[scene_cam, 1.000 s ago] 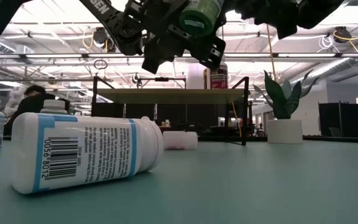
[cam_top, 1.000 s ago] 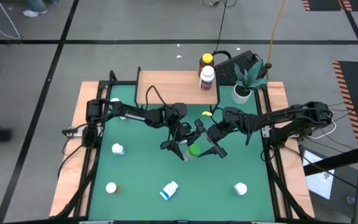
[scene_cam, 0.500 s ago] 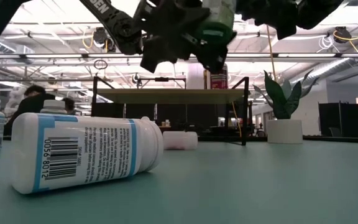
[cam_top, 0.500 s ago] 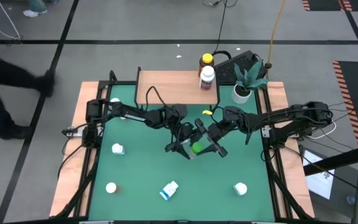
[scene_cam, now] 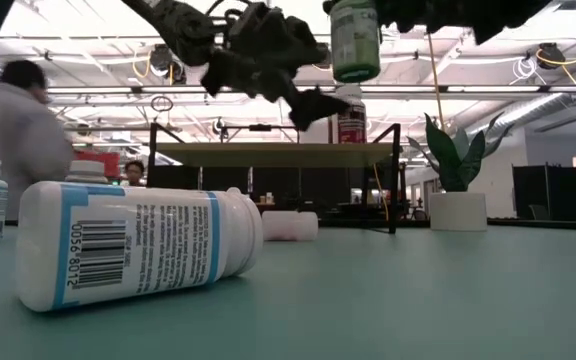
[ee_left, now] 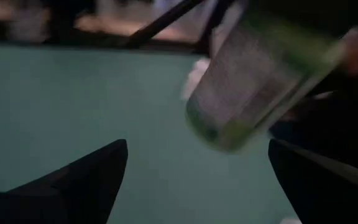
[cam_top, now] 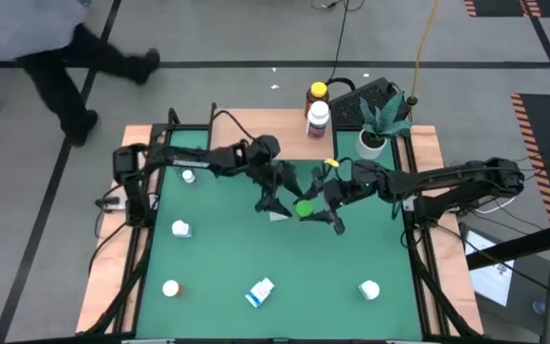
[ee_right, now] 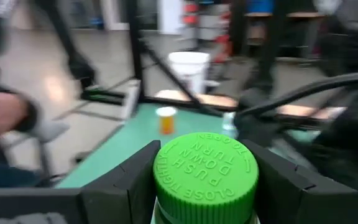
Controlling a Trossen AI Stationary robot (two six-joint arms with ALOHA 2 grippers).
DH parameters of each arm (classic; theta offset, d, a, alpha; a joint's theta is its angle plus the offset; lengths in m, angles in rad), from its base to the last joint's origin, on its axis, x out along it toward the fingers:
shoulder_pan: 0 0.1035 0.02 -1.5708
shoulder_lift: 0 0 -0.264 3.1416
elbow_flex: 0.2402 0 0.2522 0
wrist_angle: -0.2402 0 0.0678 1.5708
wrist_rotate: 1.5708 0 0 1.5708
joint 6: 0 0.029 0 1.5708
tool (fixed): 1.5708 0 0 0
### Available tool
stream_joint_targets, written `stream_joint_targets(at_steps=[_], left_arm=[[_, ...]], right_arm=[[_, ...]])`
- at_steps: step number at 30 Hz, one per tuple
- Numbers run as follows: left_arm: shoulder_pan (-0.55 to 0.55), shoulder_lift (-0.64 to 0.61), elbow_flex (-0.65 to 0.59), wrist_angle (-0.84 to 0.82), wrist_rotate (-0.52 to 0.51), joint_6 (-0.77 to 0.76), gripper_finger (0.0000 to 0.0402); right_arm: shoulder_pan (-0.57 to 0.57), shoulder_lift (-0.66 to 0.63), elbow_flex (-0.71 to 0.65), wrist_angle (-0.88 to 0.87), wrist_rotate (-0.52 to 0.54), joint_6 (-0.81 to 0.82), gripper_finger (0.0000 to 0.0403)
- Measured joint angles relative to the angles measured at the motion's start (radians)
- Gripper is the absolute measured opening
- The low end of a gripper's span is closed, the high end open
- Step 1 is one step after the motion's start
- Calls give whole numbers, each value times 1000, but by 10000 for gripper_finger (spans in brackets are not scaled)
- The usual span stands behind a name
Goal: Pick and place medicine bottles onto shelf by color
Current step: Put the small green pill bottle on the shelf
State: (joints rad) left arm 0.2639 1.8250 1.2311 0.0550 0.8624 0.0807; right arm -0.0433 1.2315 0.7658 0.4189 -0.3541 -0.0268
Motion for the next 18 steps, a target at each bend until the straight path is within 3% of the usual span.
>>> stream_joint_targets(at_steps=[7,10,12,14,18], left_arm=[[-2,-140,0,-283,-507,12,390],[-5,-217,0,-393,-728,-35,390],[-13,-268,-4,-430,-840,-61,390],[-27,-316,-23,-432,-919,-77,390],[-50,-404,-73,-399,-1001,-86,390]], right_arm=[[20,-80,0,-51,437,-49,200],[-9,-101,0,-38,665,-114,201],[-50,-103,0,-33,763,-153,202],[-108,-103,0,-44,768,-169,202],[-207,-69,0,-60,645,-154,201]])
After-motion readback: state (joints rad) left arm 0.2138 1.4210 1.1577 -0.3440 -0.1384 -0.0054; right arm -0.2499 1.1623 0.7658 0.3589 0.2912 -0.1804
